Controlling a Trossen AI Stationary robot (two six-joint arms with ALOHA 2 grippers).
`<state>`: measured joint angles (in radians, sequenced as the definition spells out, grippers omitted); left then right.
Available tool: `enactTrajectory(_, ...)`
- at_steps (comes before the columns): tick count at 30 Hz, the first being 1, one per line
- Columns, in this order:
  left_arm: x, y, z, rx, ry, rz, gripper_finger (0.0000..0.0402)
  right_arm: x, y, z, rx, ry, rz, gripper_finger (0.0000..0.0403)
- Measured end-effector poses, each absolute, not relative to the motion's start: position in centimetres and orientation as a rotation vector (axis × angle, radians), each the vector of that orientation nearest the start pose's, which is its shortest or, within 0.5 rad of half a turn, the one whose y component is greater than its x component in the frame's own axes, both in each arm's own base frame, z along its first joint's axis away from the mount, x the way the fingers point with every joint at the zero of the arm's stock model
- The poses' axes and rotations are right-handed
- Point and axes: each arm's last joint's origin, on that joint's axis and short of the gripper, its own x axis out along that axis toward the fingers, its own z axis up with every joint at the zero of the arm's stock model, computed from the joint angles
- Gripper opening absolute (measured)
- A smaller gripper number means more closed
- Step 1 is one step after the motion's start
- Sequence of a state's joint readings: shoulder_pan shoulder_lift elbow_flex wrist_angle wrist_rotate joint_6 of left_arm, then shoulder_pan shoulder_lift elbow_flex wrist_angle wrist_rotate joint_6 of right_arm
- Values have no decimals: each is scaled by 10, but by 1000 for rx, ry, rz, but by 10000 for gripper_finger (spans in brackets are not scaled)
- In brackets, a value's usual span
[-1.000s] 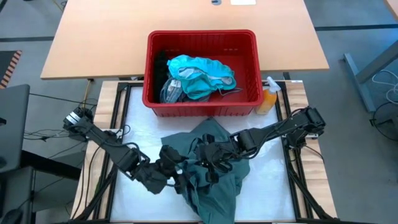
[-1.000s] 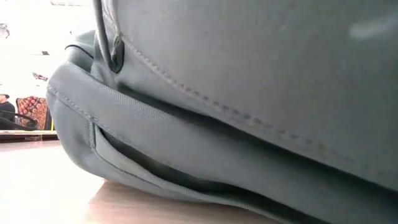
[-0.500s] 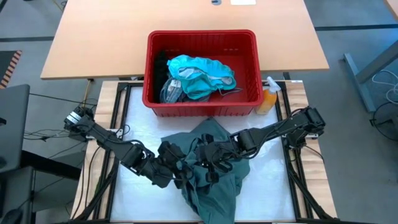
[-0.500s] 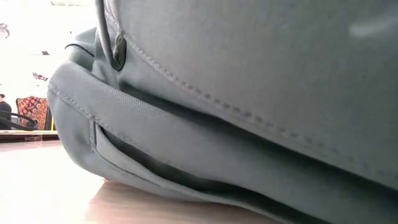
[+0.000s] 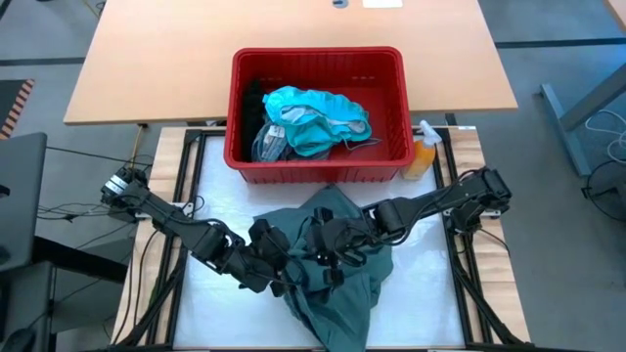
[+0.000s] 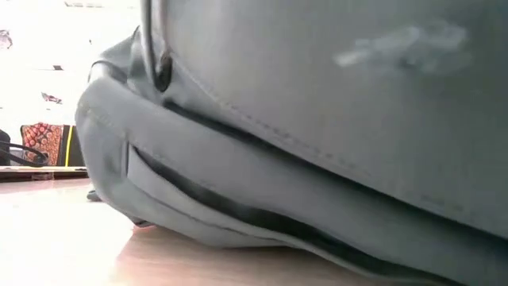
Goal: Fold Laundry from Bin
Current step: Fold the light blue pants
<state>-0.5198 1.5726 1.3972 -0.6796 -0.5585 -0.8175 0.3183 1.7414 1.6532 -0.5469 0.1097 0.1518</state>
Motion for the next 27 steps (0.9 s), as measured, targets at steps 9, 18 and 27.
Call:
enactTrajectory(9,272,-156,316,-279,821,229,2,345,142,359,95,850,242,222)
enactTrajectory(18,268,-159,314,-167,866,183,1,295,234,302,-224,874,502,224)
enactTrajectory(27,269,-161,311,-100,924,57,0,284,282,242,-277,860,584,223)
